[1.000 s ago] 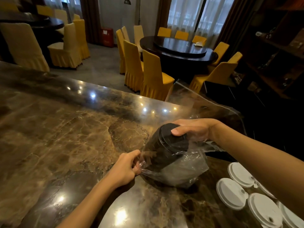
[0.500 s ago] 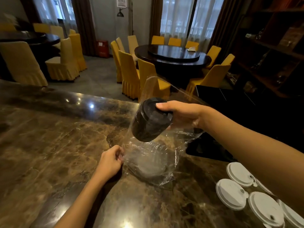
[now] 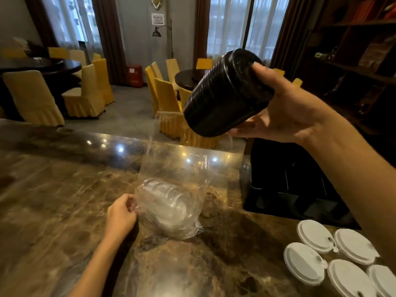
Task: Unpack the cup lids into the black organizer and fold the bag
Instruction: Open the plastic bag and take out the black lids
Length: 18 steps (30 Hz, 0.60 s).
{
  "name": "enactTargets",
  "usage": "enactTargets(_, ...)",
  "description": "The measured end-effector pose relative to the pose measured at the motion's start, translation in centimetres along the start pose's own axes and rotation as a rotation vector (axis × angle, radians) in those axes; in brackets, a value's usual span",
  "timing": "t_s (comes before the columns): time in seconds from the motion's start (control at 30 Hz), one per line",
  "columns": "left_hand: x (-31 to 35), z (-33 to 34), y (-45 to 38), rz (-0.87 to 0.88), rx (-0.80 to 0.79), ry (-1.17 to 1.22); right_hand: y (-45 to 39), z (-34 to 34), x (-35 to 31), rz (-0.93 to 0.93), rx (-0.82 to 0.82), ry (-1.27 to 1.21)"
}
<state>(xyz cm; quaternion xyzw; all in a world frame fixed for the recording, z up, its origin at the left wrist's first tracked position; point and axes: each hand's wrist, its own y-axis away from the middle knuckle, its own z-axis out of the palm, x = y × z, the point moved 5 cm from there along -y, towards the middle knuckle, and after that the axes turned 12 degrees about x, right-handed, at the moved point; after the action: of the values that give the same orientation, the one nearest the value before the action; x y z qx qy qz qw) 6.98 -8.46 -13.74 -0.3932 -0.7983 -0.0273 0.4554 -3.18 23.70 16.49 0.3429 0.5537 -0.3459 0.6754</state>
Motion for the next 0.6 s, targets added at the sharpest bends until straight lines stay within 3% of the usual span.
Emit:
enactTargets(0.13,-1.1,-1.7,0.2,-0.054,0.100,-0.050,3.7,-3.2,0.3,-0.014,-0.017,-0.074)
enactTargets(0.23,0.4,-3.6,2.7,-0.095,0.242,0.053,6.2,-5.6,2.1,-0.005,0.032,-0.095)
enactTargets(0.3,4.0,-5.2,5.8,0.000,0.351,0.179,7.7,-7.0,3.8,0.013,0.080,-0.111)
enactTargets(0.37,9.3,-5.8,9.7,0.161,0.326,0.282,9.1,-7.7,5.8,0.034,0.133,-0.121)
enactTargets(0.43,14.4,-4.1,12.8,0.182,0.112,0.498,10.0,-7.8,8.2,0.054,0.168,-0.118)
enactTargets(0.5,18.8,-1.0,14.7,0.008,-0.265,0.757,10.2,-7.6,11.0,0.085,0.195,-0.123)
enactTargets(0.53,20.7,0.6,15.5,-0.056,-0.450,0.816,10.2,-7.7,12.4,0.104,0.231,-0.129)
enactTargets(0.6,24.1,2.8,16.1,-0.059,-0.637,0.847,10.2,-7.8,15.0,0.111,0.326,-0.112)
